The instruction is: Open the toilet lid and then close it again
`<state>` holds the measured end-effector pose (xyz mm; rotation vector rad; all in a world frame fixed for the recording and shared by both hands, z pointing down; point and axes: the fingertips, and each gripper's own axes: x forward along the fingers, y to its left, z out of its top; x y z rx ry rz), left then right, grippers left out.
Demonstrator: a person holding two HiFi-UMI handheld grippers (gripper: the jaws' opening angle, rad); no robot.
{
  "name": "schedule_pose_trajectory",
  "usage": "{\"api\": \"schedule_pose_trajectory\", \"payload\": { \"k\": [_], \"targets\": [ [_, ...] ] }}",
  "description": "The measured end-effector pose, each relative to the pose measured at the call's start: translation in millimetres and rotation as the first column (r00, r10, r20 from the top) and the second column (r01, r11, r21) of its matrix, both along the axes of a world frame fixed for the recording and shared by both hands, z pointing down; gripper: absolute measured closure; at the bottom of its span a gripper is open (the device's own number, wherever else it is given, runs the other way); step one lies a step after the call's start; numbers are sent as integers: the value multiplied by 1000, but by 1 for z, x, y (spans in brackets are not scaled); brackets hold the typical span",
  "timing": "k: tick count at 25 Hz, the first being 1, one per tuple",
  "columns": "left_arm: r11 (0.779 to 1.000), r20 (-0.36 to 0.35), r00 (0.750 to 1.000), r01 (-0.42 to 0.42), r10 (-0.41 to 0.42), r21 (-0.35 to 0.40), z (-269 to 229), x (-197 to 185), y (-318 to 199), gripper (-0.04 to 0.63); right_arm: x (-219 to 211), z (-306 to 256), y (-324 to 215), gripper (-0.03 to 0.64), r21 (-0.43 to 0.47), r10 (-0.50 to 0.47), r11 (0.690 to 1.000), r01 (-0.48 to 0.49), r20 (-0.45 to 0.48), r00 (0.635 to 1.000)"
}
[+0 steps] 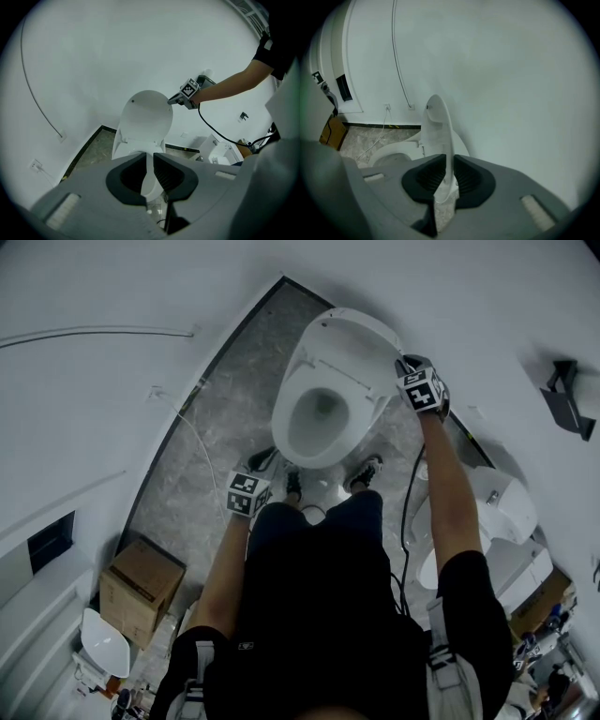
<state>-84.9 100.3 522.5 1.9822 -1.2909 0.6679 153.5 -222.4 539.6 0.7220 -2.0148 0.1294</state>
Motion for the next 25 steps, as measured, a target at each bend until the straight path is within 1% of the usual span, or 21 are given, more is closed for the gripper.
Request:
{"api": "schedule_pose_trajectory", "payload": {
  "k": [2, 6, 10, 15, 19, 22, 25],
  "targets": [
    [1000, -6, 1000, 5, -5, 6, -1, -1, 0, 540, -1, -2, 5, 584, -3, 7, 1000, -7, 26, 1000],
    [1000, -16, 1000, -6, 6, 4, 0, 1, 4, 540, -4, -5, 23, 588, -11, -4, 1000, 5, 54, 999],
    [1000, -34, 999, -3, 3, 9, -2, 1, 6, 540, -8, -9, 41, 585, -27, 12, 1000, -10, 93, 996],
    [1000, -38, 999, 4, -3, 18, -3, -2, 11, 540, -15, -10, 74, 583, -34, -31, 999, 35, 122, 992],
    [999, -13, 999, -44, 44, 16, 1, 0, 20, 540, -23, -9, 104, 580, -43, -64, 997, 71, 141, 988],
    [999, -26, 998, -48, 49, 14, 2, 2, 24, 540, -30, -7, 127, 572, -61, -86, 993, 97, 170, 982],
    [998, -38, 998, -54, 55, 16, 2, 5, 25, 540, -35, -3, 148, 568, -75, -107, 990, 122, 179, 978]
  ]
}}
